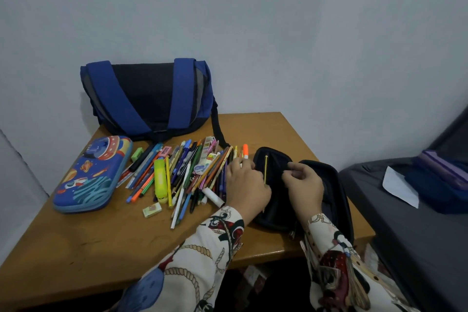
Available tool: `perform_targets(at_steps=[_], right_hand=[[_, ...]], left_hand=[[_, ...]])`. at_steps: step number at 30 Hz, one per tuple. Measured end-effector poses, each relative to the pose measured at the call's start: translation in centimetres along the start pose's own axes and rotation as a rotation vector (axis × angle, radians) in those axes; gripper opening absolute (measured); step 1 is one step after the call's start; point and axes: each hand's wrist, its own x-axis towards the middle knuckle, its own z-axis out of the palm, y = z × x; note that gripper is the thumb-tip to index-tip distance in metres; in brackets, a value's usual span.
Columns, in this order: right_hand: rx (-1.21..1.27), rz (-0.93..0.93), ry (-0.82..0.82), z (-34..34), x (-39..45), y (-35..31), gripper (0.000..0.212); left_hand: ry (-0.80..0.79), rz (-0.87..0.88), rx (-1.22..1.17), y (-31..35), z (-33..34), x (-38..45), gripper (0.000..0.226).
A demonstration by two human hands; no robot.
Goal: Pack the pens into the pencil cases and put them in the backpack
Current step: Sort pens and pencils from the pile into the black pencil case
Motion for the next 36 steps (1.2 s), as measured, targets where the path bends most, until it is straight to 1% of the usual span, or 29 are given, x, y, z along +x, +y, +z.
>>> perform_targets(at_steps=[5, 8, 9, 10, 11, 12, 14, 16, 19, 22, 25, 29, 31, 32, 34, 36], right_hand=[[0.04, -0.013, -0.03, 0.0, 0.0, 0.2, 0.021], [0.039, -0.021, -0.054, -0.2, 0.0, 0.4, 0.021], [0.034, -0.022, -0.064, -0.3, 0.1, 0.5, 0.021], [0.028, -0.023, -0.075, -0.4, 0.1, 0.6, 0.021], [0.023, -0.024, -0.084, -0.5, 0.2, 0.7, 0.022], [0.018, -0.023, -0.093, -0.6, 0.3, 0.8, 0.023], [0.02, -0.022, -0.101, -0.7, 0.3, 1.0, 0.023], [0.03, -0.024, -0.097, -0.6, 0.2, 1.1, 0.023], [0.024, -0.033, -0.089, -0.4, 0.1, 1.1, 0.023], [0.03, -0.038, -0.085, -0.4, 0.0, 1.2, 0.022], [0.027, -0.052, -0.08, -0.5, -0.2, 1.2, 0.021], [-0.012, -0.046, -0.122, -0.7, 0.1, 0.9, 0.018], [-0.052, -0.061, -0.12, -1.6, 0.5, 0.5, 0.016], [-0.104, -0.088, -0.094, -2.4, 0.7, 0.3, 0.017], [-0.291, -0.139, 0.01, -4.2, 1.5, 0.3, 0.022], [-0.49, -0.119, 0.087, -6.0, 2.7, 0.9, 0.03]], left_hand=[[0.001, 0.034, -0.013, 0.2, 1.1, -0.6, 0.027], [-0.092, 0.136, 0.0, 0.1, 1.1, -0.6, 0.027], [-0.101, 0.153, -0.025, 0.0, 1.0, -0.7, 0.027], [-0.075, 0.14, -0.084, -0.1, 0.9, -0.7, 0.026], [-0.014, 0.095, -0.16, -0.3, 0.7, -0.7, 0.026], [0.07, 0.025, -0.222, -0.7, 0.4, -0.7, 0.025], [0.208, -0.138, -0.249, -1.7, -0.4, -0.5, 0.025], [0.235, -0.222, -0.171, -2.8, -1.1, -0.3, 0.025], [0.183, -0.189, 0.005, -3.7, -1.6, -0.2, 0.023], [0.109, -0.158, 0.183, -3.6, -1.2, -0.2, 0.029], [0.083, -0.143, 0.266, -3.5, -0.6, -0.1, 0.035], [0.05, -0.13, 0.333, -2.9, -0.7, 0.3, 0.03], [0.015, -0.139, 0.337, -2.6, -0.9, 0.7, 0.027], [0.0, -0.148, 0.331, -2.6, -1.0, 0.9, 0.026], [-0.008, -0.167, 0.301, -2.7, -1.1, 1.4, 0.025], [0.022, -0.185, 0.25, -3.0, -1.3, 1.8, 0.025]])
